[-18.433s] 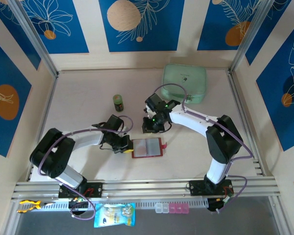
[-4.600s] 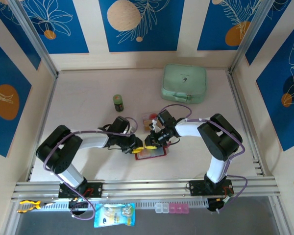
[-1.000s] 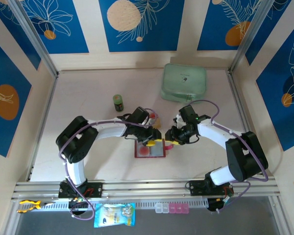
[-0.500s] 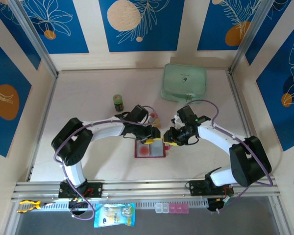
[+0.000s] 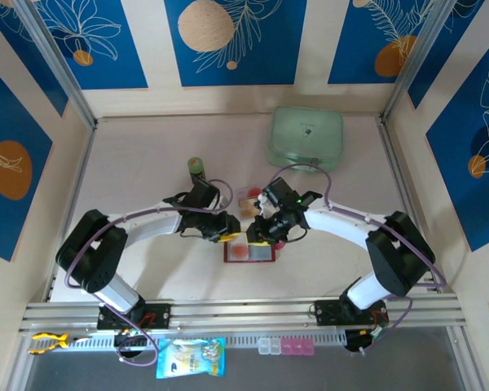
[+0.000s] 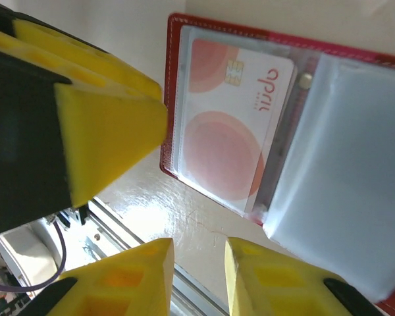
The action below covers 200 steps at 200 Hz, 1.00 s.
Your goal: Take the credit cards out of the card holder
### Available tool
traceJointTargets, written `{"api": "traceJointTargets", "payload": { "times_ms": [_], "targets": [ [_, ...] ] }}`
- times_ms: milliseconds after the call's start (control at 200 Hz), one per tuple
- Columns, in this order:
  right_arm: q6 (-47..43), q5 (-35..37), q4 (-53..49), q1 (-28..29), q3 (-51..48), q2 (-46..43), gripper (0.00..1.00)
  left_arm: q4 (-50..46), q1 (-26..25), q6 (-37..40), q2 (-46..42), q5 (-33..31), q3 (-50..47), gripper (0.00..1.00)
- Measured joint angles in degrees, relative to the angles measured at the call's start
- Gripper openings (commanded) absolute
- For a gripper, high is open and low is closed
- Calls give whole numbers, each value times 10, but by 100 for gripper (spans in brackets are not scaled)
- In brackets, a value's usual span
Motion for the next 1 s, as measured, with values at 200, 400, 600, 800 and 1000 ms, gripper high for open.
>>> {"api": "traceJointTargets", "payload": {
  "times_ms": [200,400,600,800,1000],
  "targets": [
    [15,-1,31,3,-1,31,24,10,2,4,-3,3,-40,15],
    [19,-1,46,3,-3,46,23,18,2,7,-2,5,-45,7],
    [19,-1,55,2,-3,58,23,25,2,9,11,7,-48,5],
    [19,-2,62,2,-3,75,24,25,2,12,25,7,-49,5],
    [19,-4,65,2,-3,84,24,25,2,12,25,7,-49,5]
  ]
}}
